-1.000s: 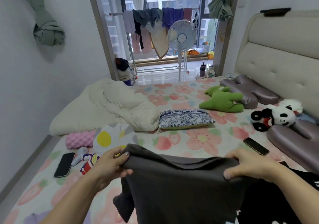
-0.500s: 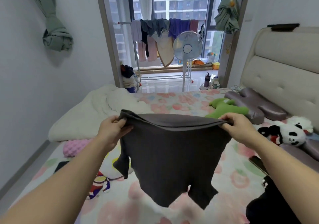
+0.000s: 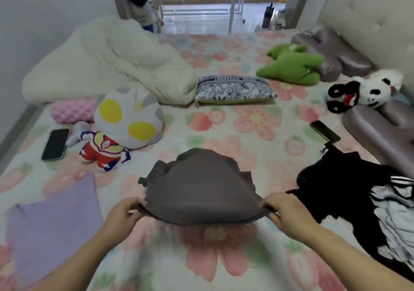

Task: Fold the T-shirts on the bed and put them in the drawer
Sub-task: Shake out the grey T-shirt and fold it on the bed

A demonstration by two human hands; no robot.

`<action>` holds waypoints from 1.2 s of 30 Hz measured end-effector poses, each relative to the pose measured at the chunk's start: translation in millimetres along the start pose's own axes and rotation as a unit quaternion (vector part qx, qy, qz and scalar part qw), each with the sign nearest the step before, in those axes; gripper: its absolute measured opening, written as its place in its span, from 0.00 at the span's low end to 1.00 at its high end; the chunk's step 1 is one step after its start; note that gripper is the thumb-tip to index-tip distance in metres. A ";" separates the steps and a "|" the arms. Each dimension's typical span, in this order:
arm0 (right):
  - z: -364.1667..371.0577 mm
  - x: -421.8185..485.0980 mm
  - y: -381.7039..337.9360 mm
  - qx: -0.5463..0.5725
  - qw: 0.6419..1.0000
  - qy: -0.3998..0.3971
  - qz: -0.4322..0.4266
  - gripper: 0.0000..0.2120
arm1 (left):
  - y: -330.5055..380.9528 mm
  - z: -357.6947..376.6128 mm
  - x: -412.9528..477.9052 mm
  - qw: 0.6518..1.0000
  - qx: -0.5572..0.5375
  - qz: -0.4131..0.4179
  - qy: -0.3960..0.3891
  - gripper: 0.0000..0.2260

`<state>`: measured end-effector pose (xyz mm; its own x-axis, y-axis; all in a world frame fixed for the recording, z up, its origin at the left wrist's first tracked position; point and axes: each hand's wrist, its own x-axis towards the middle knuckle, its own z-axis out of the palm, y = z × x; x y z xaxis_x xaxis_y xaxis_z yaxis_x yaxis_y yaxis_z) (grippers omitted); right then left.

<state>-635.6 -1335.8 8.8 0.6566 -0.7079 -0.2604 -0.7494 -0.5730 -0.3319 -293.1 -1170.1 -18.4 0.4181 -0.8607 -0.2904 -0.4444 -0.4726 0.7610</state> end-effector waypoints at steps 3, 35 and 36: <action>88.9 -24.7 2.7 -0.055 0.991 -0.122 0.000 0.07 | -76.0 53.7 -26.2 0.989 0.109 -0.051 -0.088 0.17; 230.9 84.5 121.9 0.232 0.879 0.169 0.381 0.18 | -195.0 130.5 97.1 0.933 -0.003 -0.256 0.251 0.33; 222.9 111.4 128.8 0.253 0.870 0.178 0.385 0.21 | -192.3 122.6 122.9 0.932 0.006 -0.249 0.264 0.32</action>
<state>-639.9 -1396.3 -265.1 -0.1583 -0.9358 -0.3150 -0.7620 0.3187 -0.5637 -253.3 -1208.2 -271.6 0.9050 -0.3226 -0.2773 -0.0988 -0.7934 0.6006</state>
